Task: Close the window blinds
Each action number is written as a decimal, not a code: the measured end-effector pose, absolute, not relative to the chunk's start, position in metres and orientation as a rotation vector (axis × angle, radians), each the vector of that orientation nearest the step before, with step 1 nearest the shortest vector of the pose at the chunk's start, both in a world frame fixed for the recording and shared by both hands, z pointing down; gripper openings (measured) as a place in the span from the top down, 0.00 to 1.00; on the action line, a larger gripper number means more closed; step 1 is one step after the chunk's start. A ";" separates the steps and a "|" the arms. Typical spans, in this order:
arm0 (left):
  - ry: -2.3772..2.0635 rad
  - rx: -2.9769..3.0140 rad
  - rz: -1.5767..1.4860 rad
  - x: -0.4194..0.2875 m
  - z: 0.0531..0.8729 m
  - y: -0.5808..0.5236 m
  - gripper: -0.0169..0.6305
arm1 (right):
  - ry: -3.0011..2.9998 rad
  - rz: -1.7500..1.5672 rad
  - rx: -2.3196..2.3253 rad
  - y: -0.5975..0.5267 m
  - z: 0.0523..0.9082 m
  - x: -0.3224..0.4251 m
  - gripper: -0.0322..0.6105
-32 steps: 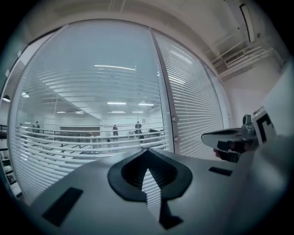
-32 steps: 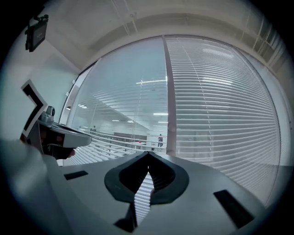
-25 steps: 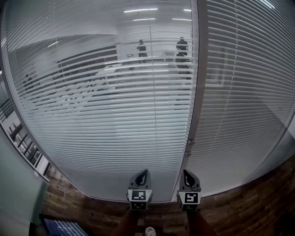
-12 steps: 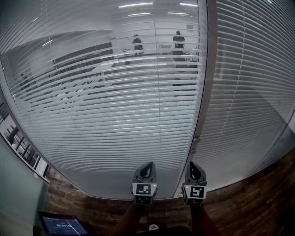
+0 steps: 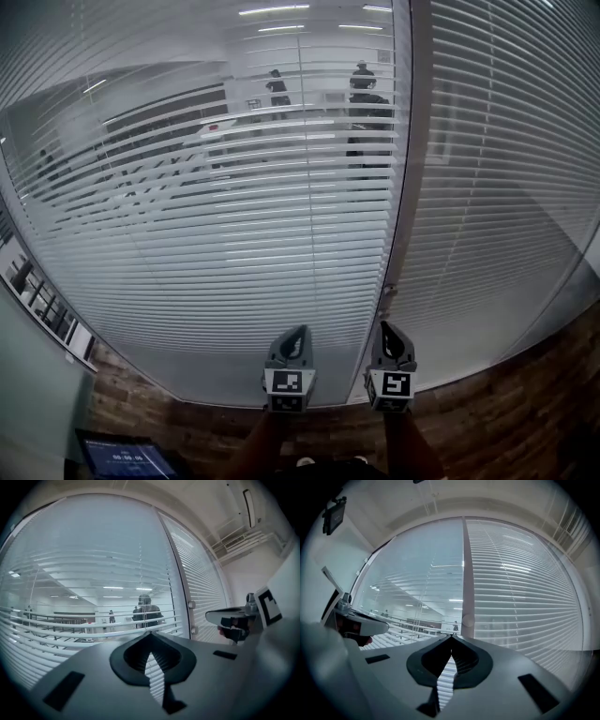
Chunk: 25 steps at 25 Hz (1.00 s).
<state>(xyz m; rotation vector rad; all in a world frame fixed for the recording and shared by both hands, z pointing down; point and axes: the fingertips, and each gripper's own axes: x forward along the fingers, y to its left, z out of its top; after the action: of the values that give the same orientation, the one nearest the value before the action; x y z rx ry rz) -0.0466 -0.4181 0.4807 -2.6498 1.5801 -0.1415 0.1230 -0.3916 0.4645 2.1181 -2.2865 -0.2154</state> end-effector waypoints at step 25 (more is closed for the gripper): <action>1.607 -2.636 -0.175 -0.030 0.508 -0.419 0.98 | -2.352 -0.186 2.115 -0.430 0.458 0.144 0.74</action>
<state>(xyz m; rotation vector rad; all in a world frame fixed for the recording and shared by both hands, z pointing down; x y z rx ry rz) -0.0302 -0.4194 0.5077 -2.6360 1.6066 -0.1754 0.1438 -0.4297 0.4582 2.1152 -2.3519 -0.1863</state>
